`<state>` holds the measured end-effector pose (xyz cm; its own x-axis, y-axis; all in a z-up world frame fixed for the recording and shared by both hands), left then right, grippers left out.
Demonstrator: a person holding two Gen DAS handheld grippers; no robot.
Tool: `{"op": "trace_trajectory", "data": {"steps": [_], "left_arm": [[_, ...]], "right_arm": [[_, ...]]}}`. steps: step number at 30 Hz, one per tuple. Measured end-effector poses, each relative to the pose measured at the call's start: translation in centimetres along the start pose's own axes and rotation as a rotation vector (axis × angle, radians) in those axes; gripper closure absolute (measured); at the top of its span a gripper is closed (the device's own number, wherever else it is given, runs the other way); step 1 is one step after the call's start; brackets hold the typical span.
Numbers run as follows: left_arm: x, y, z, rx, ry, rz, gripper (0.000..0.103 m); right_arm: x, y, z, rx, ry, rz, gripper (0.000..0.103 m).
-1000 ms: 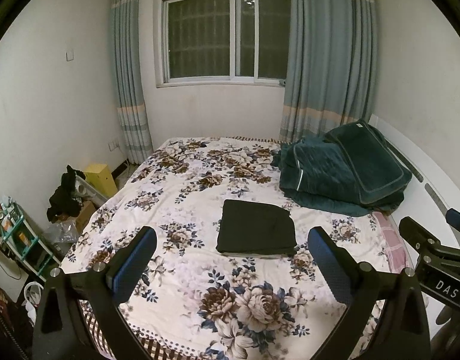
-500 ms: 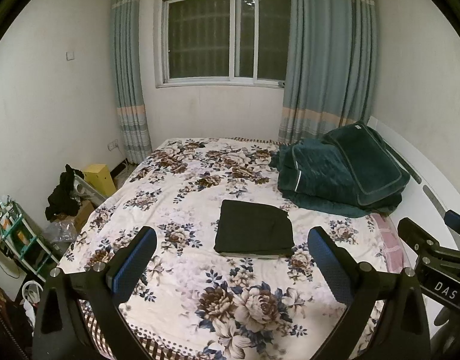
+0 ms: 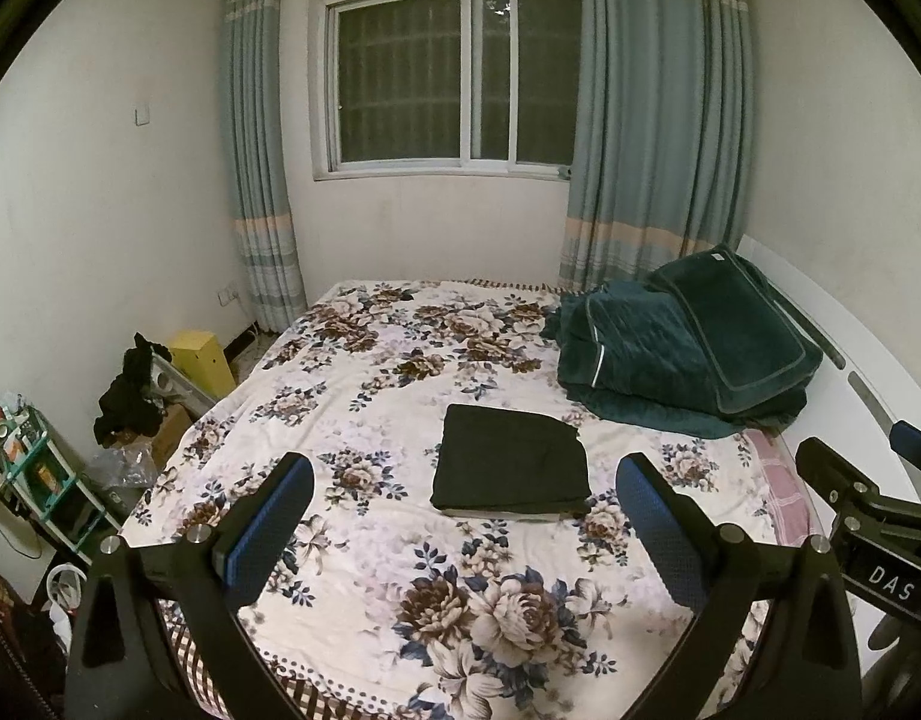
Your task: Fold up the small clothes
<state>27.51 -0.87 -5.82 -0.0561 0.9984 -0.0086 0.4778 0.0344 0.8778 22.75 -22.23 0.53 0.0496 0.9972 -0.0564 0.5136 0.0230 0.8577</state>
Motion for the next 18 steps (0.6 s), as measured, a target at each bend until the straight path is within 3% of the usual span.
{"op": "trace_trajectory", "data": {"steps": [18], "left_arm": [[-0.08,-0.36,-0.16,-0.001,0.005,-0.001,0.000]], "right_arm": [[0.05,-0.74,-0.79,-0.002,-0.012,0.009,0.000]]}}
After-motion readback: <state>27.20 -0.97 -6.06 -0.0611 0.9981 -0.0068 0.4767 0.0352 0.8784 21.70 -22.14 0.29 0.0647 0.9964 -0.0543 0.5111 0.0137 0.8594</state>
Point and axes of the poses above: each gripper's, at about its wrist camera, not at the fingertips, and z roughly the way its jaws point, x to its left, y to its top, the point moved 3 cm from there along z, roughly the way its jaws point, and after that the axes turned 5 degrees about -x, right-handed, at the moved point
